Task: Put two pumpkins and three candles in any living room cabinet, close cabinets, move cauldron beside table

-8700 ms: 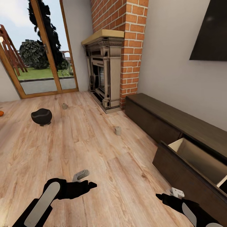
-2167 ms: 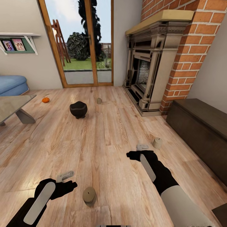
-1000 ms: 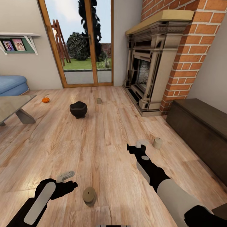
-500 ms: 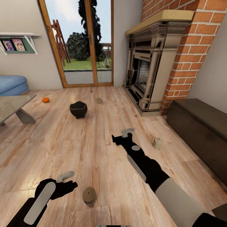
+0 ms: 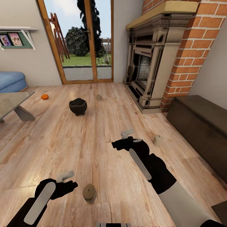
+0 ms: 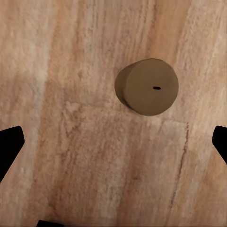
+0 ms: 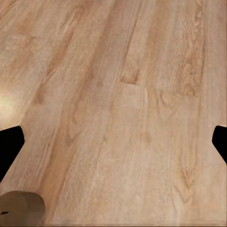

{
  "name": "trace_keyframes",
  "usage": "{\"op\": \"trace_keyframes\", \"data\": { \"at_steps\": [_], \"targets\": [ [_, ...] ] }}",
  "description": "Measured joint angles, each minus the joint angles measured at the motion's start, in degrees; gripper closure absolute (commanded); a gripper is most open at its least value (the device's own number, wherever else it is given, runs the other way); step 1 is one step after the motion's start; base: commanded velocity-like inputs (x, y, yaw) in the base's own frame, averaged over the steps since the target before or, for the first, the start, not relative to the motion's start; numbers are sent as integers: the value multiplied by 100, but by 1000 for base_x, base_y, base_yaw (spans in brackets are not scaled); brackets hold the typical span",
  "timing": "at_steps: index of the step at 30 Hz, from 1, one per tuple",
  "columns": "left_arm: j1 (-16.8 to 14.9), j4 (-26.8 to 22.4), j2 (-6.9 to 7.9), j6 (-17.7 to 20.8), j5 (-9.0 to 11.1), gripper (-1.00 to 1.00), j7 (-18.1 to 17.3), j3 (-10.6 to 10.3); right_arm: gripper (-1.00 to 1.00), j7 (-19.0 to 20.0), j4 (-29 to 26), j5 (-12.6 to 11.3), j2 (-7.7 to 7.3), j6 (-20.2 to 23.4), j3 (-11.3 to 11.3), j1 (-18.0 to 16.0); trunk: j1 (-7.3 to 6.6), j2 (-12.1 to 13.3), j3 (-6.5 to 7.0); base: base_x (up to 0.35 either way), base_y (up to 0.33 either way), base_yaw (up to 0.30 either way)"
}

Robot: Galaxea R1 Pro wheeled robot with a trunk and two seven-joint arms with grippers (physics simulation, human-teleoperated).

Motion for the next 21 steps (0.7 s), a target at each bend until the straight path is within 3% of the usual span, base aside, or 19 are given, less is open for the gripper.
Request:
{"op": "trace_keyframes", "data": {
  "at_steps": [7, 21],
  "targets": [
    [0, 5, 0, 0, 0, -100, -6, 0, -100, 1, 35, -115, 29, 63, -214, 0, 18, -9, -155, 0, 0, 0],
    [0, 3, -8, -8, 1, -100, -7, -16, -100, -7, 45, -122, 31, 60, -244, -3, 54, -28, -466, 0, 0, 0]
  ]
}}
